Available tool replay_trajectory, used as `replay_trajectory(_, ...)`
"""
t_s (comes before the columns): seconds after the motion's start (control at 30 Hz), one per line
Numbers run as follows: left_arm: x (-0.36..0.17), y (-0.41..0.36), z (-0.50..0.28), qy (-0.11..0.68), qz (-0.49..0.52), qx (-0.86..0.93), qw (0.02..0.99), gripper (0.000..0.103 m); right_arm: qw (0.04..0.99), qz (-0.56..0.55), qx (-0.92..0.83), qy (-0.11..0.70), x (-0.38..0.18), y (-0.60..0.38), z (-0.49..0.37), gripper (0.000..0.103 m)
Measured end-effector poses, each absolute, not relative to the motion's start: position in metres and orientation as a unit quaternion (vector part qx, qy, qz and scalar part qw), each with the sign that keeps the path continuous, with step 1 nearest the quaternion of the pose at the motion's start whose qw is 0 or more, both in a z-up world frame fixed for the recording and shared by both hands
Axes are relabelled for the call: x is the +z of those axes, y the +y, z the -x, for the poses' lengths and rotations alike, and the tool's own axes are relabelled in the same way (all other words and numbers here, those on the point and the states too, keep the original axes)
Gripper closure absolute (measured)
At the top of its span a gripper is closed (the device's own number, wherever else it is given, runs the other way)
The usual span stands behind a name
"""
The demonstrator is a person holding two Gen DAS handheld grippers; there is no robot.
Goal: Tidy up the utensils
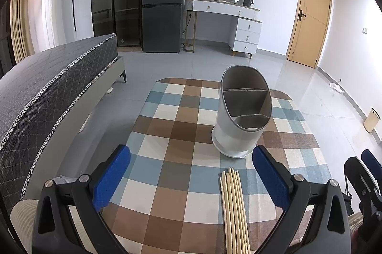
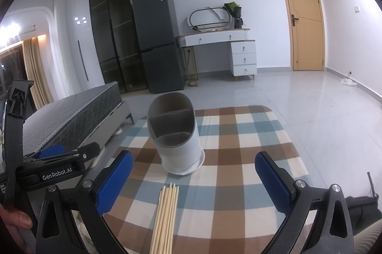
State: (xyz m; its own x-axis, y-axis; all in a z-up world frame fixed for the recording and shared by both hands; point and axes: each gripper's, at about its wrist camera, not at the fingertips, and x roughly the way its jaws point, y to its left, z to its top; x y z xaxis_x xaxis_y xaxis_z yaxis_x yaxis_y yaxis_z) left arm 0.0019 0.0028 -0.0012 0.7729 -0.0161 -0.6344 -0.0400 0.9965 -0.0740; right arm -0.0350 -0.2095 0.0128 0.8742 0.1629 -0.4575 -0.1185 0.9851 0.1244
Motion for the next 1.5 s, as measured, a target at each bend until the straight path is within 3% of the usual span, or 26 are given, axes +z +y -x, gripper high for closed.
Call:
replay_trajectory(0.4,-0.016,0.006,-0.016,0.375,0.044,0.01,0.926,0.003,0.95,-0.039,0.1,0.294,-0.004,-0.2,0.011,0.002)
replay_trajectory(0.57,-0.034,0.02,-0.032,0.427,0.066,0.03,0.902,0.003,0.918,-0.013,0.108,0.381,-0.035,-0.187,-0.026,0.02)
replay_trajectory(0.7,-0.05,0.033,-0.047,0.469,0.102,0.042,0.876,0.003,0.886,-0.013,0.12,0.447,-0.068,-0.18,-0.054,0.028)
replay_trajectory(0.8,-0.056,0.039,-0.053,0.487,0.115,0.05,0.864,0.003,0.863,0.001,0.123,0.49,-0.096,-0.173,-0.072,0.039)
replay_trajectory(0.87,-0.059,0.042,-0.055,0.495,0.119,0.055,0.859,0.003,0.85,0.001,0.129,0.51,-0.11,-0.169,-0.081,0.055)
replay_trajectory(0.93,-0.061,0.046,-0.058,0.503,0.126,0.06,0.853,0.003,0.837,-0.006,0.135,0.53,-0.123,-0.167,-0.091,0.061)
replay_trajectory(1.4,-0.071,0.059,-0.067,0.527,0.171,0.069,0.829,0.003,0.816,0.035,0.128,0.563,-0.147,-0.15,-0.103,0.071)
replay_trajectory(1.5,-0.071,0.061,-0.067,0.527,0.171,0.069,0.83,0.003,0.816,0.06,0.131,0.56,-0.145,-0.142,-0.103,0.079)
